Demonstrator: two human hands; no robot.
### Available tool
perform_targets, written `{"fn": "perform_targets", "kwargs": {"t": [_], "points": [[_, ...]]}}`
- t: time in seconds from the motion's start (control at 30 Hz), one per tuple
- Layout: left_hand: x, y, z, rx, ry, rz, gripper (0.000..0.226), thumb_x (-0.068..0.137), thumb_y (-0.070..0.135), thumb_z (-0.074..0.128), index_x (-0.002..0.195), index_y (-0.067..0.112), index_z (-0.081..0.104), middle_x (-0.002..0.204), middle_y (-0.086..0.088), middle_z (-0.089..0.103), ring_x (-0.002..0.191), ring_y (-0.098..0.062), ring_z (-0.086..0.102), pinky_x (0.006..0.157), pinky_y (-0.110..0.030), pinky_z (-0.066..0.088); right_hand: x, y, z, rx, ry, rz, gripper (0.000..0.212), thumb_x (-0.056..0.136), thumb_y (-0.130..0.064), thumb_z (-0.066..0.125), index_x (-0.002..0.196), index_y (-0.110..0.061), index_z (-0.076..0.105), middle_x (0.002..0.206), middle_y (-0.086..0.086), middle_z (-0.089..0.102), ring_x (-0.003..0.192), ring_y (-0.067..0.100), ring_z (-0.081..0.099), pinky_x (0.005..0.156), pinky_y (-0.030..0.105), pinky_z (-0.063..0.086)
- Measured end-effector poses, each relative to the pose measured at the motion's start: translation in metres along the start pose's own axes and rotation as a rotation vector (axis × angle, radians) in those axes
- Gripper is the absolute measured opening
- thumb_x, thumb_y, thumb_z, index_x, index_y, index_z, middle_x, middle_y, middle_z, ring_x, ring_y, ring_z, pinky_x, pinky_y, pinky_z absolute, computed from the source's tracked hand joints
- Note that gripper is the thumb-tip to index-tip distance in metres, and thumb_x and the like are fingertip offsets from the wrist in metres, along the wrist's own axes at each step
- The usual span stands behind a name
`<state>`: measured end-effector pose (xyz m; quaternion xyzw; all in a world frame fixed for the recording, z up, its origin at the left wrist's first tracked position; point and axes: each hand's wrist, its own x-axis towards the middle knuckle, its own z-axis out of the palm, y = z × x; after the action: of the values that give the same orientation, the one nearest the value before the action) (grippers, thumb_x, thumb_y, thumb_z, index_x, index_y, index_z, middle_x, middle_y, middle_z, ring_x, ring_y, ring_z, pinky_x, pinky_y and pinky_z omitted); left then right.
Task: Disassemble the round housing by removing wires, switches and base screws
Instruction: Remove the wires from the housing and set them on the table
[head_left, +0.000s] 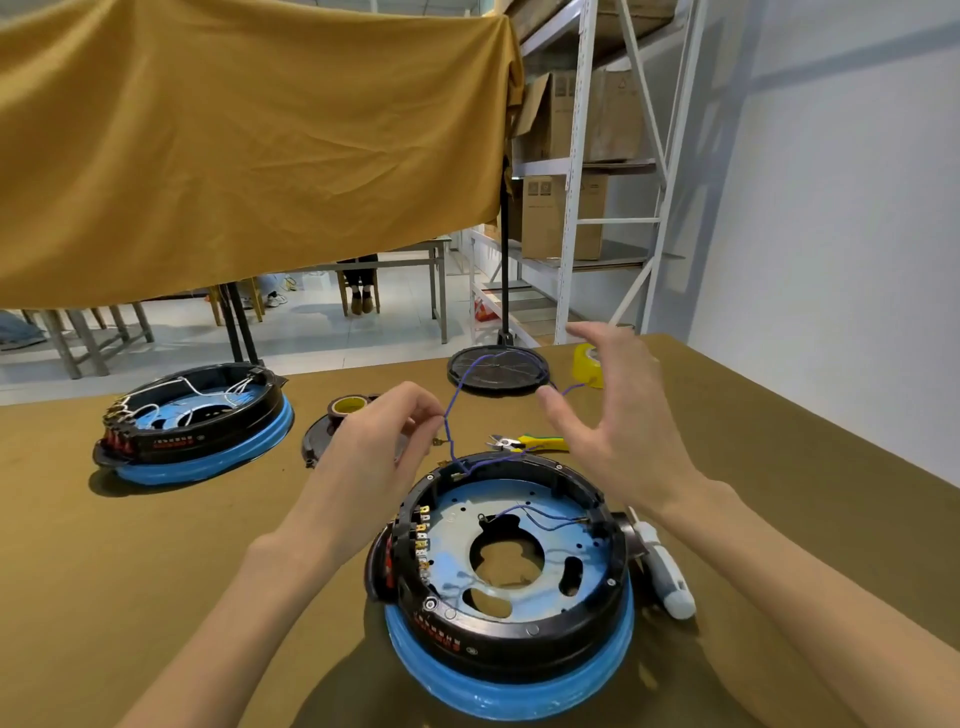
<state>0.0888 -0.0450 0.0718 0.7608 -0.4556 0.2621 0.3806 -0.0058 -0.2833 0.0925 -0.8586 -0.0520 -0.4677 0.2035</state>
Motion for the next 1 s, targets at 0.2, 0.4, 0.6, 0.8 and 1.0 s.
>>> {"fn": "perform_targets", "kwargs": {"t": [0.2, 0.4, 0.6, 0.8, 1.0], "points": [[0.004, 0.009, 0.019, 0.004, 0.075, 0.082, 0.003, 0.1, 0.024, 0.058, 0.103, 0.024, 0.059, 0.089, 0.013, 0.065, 0.081, -0.003, 0.064, 0.073, -0.018, 0.052, -0.005, 0.011, -0.012, 0.2, -0.547, 0.203, 0.036, 0.111, -0.03, 0.037, 0.115, -0.017, 0.07, 0.089, -0.005, 0.073, 0.09, 0.009, 0.068, 0.089, 0.039, 0.052], [0.008, 0.012, 0.048, -0.125, 0.041, -0.02, 0.003, 0.098, 0.021, 0.064, 0.099, 0.024, 0.064, 0.089, 0.015, 0.069, 0.086, -0.003, 0.068, 0.077, -0.019, 0.055, -0.008, 0.023, -0.024, 0.433, -0.747, 0.393, 0.03, 0.109, -0.019, 0.043, 0.128, -0.011, 0.065, 0.08, 0.002, 0.072, 0.071, 0.016, 0.063, 0.072, 0.029, 0.055], [0.012, 0.014, 0.061, -0.136, -0.059, -0.135, 0.029, 0.096, 0.024, 0.068, 0.123, 0.033, 0.063, 0.108, 0.024, 0.071, 0.104, 0.005, 0.066, 0.094, -0.015, 0.049, -0.006, 0.056, -0.036, 0.297, -0.774, 0.486, 0.031, 0.107, -0.013, 0.043, 0.126, -0.017, 0.067, 0.076, 0.005, 0.055, 0.065, 0.011, 0.049, 0.065, 0.025, 0.044], [-0.013, 0.001, 0.058, 0.162, -0.297, -0.338, 0.041, 0.099, 0.036, 0.062, 0.139, 0.033, 0.054, 0.134, 0.013, 0.06, 0.124, -0.01, 0.052, 0.11, -0.038, 0.043, -0.028, 0.125, -0.034, -0.393, -0.406, 0.713, 0.023, 0.101, -0.002, 0.038, 0.109, -0.001, 0.06, 0.122, 0.021, 0.054, 0.089, 0.036, 0.062, 0.087, 0.043, 0.051], [-0.026, -0.008, 0.055, -0.072, -0.266, -0.554, 0.048, 0.102, 0.034, 0.058, 0.148, 0.027, 0.048, 0.139, 0.012, 0.056, 0.128, -0.013, 0.054, 0.108, -0.038, 0.047, -0.074, 0.146, -0.023, -0.74, -0.66, 0.797, 0.02, 0.098, -0.008, 0.048, 0.116, 0.0, 0.05, 0.126, 0.019, 0.039, 0.101, 0.038, 0.061, 0.076, 0.041, 0.047]]}}
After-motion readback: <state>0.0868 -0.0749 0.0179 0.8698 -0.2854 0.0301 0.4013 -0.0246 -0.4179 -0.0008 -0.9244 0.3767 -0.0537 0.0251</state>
